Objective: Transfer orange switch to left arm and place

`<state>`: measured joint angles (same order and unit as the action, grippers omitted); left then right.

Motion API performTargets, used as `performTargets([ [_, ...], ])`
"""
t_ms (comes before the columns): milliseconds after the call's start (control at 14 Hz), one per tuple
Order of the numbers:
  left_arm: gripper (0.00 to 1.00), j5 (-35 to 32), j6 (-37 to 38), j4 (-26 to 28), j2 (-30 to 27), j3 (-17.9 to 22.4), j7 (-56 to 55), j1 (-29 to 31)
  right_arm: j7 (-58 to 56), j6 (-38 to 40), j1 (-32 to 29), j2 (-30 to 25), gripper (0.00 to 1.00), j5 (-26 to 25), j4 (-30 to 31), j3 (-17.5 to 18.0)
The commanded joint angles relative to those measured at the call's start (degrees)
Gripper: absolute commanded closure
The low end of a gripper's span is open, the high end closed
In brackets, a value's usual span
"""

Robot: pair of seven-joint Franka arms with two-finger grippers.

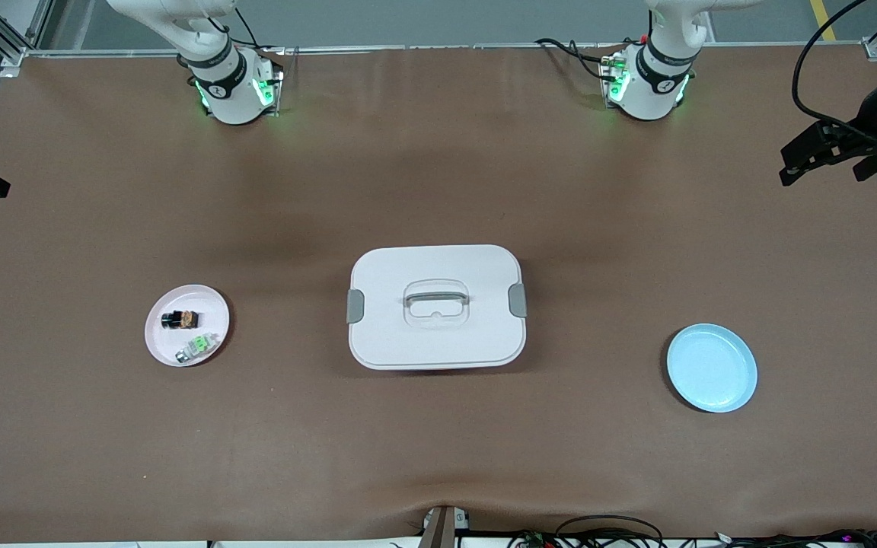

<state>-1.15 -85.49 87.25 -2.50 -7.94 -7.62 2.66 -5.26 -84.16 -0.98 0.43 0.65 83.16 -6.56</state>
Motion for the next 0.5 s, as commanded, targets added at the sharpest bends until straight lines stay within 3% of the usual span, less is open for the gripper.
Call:
performTargets([
  [0,0.00,0.10,1.20,-1.03,0.22,-0.32,-0.56,0.15,0.34,0.49,-0.33,1.06,0.00,0.05,-1.16,0.05],
  [427,0.00,0.54,1.20,-0.86,0.48,-0.32,0.23,0.24,0.16,0.22,0.02,5.01,0.00,-0.83,-1.16,-0.03],
])
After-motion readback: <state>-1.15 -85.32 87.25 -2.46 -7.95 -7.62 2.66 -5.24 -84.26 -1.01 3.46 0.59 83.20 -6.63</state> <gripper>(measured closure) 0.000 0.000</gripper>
